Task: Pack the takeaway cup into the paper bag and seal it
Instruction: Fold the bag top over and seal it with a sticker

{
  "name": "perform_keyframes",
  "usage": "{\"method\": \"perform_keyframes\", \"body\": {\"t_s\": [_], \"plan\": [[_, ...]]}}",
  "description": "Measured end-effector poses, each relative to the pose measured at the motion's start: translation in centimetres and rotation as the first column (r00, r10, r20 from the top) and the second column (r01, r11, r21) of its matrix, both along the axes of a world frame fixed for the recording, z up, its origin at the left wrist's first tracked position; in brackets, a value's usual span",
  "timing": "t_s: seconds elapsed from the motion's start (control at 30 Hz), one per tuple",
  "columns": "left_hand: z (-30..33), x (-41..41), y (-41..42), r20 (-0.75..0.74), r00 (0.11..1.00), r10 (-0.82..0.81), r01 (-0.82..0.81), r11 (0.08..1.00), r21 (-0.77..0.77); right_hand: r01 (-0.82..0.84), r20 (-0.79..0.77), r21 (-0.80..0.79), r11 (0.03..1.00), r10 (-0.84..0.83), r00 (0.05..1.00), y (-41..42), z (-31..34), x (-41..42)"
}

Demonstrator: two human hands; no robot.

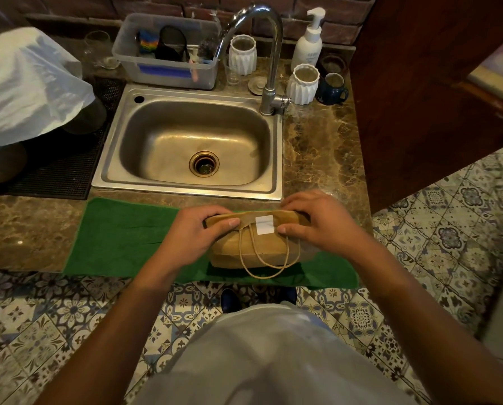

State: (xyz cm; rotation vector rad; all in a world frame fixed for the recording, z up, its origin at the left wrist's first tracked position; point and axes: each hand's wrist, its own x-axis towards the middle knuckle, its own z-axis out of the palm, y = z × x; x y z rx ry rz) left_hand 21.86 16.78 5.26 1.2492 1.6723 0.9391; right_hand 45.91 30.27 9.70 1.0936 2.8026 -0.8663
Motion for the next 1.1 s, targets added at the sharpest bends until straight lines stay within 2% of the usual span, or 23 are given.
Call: {"method": "perform_keyframes", "body": {"t_s": [0.17, 0.27, 0.5, 0.8, 1.0, 1.1], "plan": [[0.6, 0.5, 0.8, -0.135, 0.99, -0.026, 0.033, 0.998, 0.052, -0.134, 0.069, 0.207, 0.969, 0.123, 0.99, -0.5, 0.5, -3.6], [0.7, 0.4, 0.8, -0.167, 0.986, -0.024, 0.038, 0.996, 0.077, -0.183, 0.081, 0.24, 0.953, 0.168, 0.982, -0.3, 0.7, -5.0], [0.7, 0.3, 0.6, -0.182, 0.982, -0.049, 0.066, 0.994, 0.089, -0.218, 0.069, 0.201, 0.955, 0.208, 0.976, 0.2, 0.4, -4.7], [0.9, 0.0, 0.3, -0.154, 0.988, -0.035, 0.047, 0.996, 0.077, -0.062, -0.048, 0.016, 0.998, 0.063, 0.997, 2.0, 0.1, 0.5], [0.6, -0.4, -0.9, -0.054, 0.998, 0.036, -0.031, 0.996, 0.087, 0.036, -0.151, -0.15, 0.988, -0.059, 0.987, 2.2, -0.9, 3.6], [0.7, -0.4, -0.9, -0.046, 0.998, 0.045, -0.041, 0.996, 0.084, 0.005, -0.114, -0.094, 0.996, -0.016, 0.993, 2.2, -0.2, 2.9]]}}
